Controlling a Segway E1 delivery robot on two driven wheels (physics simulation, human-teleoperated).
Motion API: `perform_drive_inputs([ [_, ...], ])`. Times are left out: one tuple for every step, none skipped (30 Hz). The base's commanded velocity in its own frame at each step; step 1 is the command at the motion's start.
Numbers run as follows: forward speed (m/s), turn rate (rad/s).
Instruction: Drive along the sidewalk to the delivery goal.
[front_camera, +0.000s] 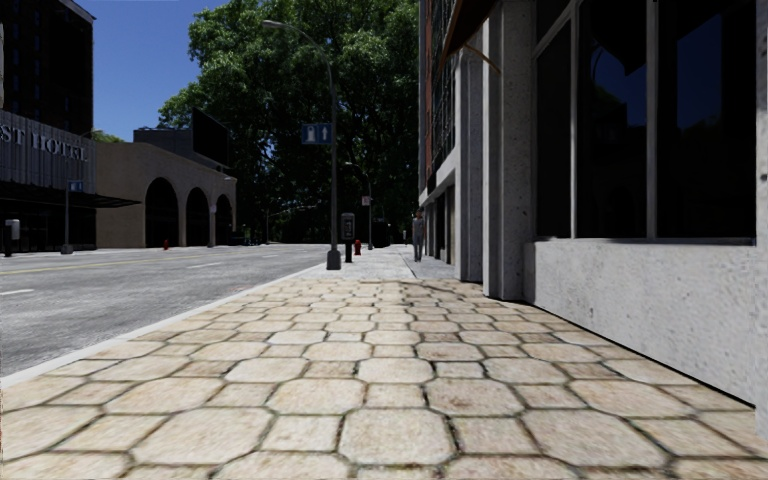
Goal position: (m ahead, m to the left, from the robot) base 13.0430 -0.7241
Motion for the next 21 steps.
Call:
perform_drive_inputs([
  [2.00, 0.00],
  [2.00, 0.00],
  [2.00, 0.00],
  [2.00, 0.00],
  [2.00, 0.00],
  [2.00, 0.00],
  [2.00, 0.00],
  [2.00, 0.00],
  [2.00, 0.00],
  [2.00, 0.00],
  [2.00, 0.00],
  [2.00, 0.00],
  [2.00, 0.00],
  [2.00, 0.00],
  [2.00, 0.00],
  [2.00, 0.00],
  [2.00, 0.00],
  [2.00, 0.00],
  [2.00, 0.00],
  [2.00, 0.00],
  [2.00, 0.00],
])
